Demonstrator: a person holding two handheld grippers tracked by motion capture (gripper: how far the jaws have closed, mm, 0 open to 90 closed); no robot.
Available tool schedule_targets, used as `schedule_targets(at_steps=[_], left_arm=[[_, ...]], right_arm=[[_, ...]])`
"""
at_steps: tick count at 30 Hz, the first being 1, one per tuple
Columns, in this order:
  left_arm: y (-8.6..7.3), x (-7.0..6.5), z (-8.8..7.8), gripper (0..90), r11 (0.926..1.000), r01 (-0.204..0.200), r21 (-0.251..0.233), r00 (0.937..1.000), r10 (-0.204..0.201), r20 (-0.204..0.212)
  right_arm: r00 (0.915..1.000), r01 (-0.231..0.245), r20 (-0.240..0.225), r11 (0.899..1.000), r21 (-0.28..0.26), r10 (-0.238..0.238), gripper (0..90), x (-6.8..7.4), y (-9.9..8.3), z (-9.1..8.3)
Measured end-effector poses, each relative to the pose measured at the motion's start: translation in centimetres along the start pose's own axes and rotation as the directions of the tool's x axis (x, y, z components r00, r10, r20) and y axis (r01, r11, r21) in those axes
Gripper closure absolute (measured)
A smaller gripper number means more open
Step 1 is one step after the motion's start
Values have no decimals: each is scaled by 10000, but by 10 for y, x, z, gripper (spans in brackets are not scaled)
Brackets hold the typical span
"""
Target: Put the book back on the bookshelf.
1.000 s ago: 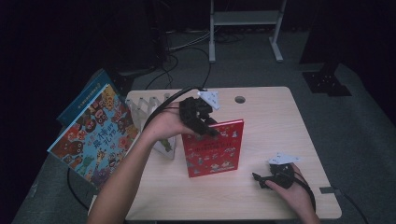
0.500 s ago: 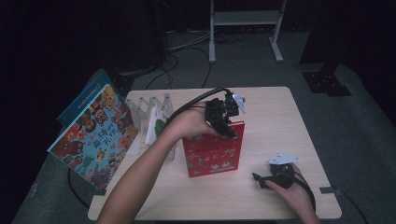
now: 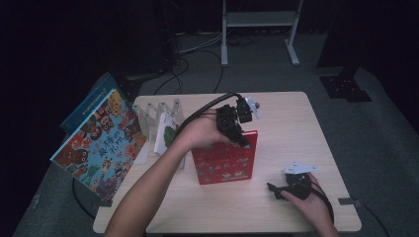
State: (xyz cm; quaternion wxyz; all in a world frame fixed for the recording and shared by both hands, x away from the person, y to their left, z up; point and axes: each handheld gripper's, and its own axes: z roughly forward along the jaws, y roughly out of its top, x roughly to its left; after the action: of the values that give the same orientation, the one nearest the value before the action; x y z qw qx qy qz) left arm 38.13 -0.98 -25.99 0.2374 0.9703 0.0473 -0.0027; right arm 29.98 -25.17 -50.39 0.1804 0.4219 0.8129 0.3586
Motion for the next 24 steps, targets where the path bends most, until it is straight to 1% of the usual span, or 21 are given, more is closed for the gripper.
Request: schedule_targets(at_steps=[1,2,3,4,5,9,15,19,23,24], left_arm=[[-2,0,-4,789,9998,116,-152,9999,-115,64],[-4,0,-8,788,9996,137,-237,9999,-135,82],[-7,-1,-13,789,9986,275,-455,9996,-269,128],[-10,-1,-18,788,9984,253,-509,9996,-246,134],[-13,-2,-22,789,9973,322,-659,9994,-313,139],[-25,-4,-38,788,9949,539,-852,9985,-548,-89],[-49,-11,-58,788,9921,877,-892,9949,-918,-429],[-70,-14,-73,788,9855,1307,-1078,9893,-1368,-510],[-96,-16,-86,788,9767,1702,-1305,9809,-1806,-721],[-103,-16,-90,788,9735,1833,-1368,9776,-1951,-786]], right_arm=[[10000,-8,8,10000,-14,8,126,0,0,0],[10000,7,-3,10000,-9,-7,122,0,0,0],[10000,10,-10,10000,-9,-10,122,0,0,0],[10000,-14,-8,10000,1,14,122,0,0,0],[10000,-12,-6,10000,3,12,121,0,0,0],[10000,-3,-17,10000,8,3,120,0,0,0],[10000,-4,-18,10000,11,4,119,0,0,0],[10000,37,-43,10000,22,-37,115,0,0,0],[10000,75,-57,10000,46,-74,115,0,0,0],[10000,78,-56,10000,39,-77,114,0,0,0]])
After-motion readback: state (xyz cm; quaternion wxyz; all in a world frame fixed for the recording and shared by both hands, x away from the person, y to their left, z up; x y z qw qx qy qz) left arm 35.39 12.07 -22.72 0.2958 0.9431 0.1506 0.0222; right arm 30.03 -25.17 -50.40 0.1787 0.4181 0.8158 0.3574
